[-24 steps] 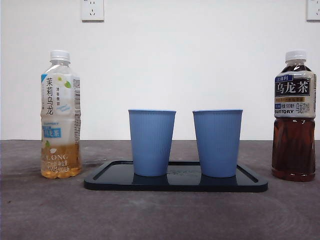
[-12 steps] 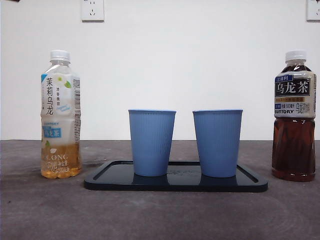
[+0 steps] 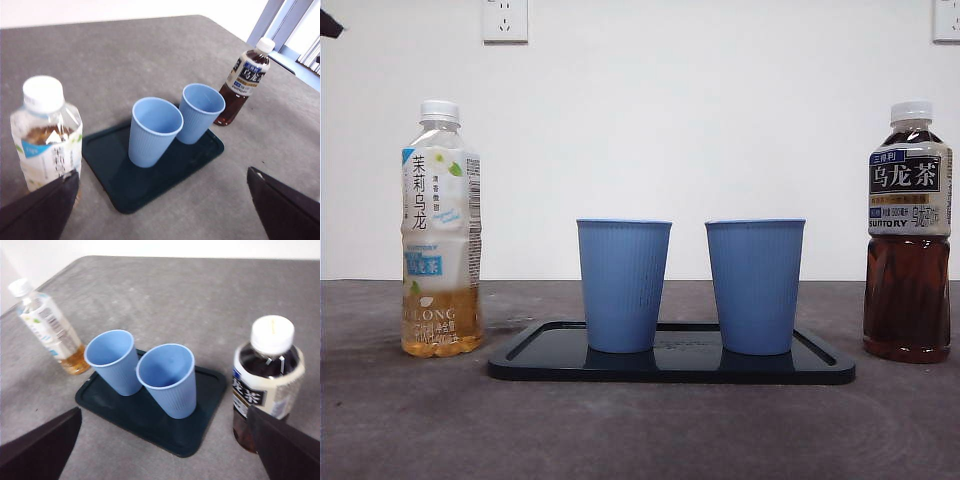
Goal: Pour the drink into the cup
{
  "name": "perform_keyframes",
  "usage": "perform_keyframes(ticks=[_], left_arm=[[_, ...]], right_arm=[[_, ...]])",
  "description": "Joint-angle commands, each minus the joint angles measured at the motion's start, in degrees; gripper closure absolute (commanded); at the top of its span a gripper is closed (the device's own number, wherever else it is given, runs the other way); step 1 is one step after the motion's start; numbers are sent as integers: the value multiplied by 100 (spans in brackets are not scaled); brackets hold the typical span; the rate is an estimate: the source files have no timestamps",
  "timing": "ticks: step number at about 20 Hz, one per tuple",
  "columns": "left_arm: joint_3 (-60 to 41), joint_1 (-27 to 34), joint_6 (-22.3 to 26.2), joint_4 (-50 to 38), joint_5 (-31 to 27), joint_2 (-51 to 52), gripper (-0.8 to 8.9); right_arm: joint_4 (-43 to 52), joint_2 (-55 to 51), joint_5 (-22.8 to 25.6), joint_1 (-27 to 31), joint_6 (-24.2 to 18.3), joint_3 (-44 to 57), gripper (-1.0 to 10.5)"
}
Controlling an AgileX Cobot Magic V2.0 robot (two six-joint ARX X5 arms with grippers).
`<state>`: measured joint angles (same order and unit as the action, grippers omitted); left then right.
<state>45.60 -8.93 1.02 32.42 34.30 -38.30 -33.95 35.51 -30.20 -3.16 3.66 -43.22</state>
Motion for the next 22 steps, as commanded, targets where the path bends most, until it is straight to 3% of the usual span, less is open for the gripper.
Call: perform_keyframes(ticks=[1,5,13,17,22], left_arm=[[83,-22,-63,59,17,-24,285],[83,-22,-63,90,17,-24,285],[83,-22,-63,90,17,-24,285],[83,-44,-66,79,17,-24,285],[83,-96,-63,79,17,-24,285]], right_arm=[[334,151,216,-68,367,197,399],[1281,219,885,-273,782,946,400],[3748,463,2026,-647,1143,2297,399],[4876,990,2170,-660,1307,2636,399],[5790,1902,2426,-658,1082,2673,399]])
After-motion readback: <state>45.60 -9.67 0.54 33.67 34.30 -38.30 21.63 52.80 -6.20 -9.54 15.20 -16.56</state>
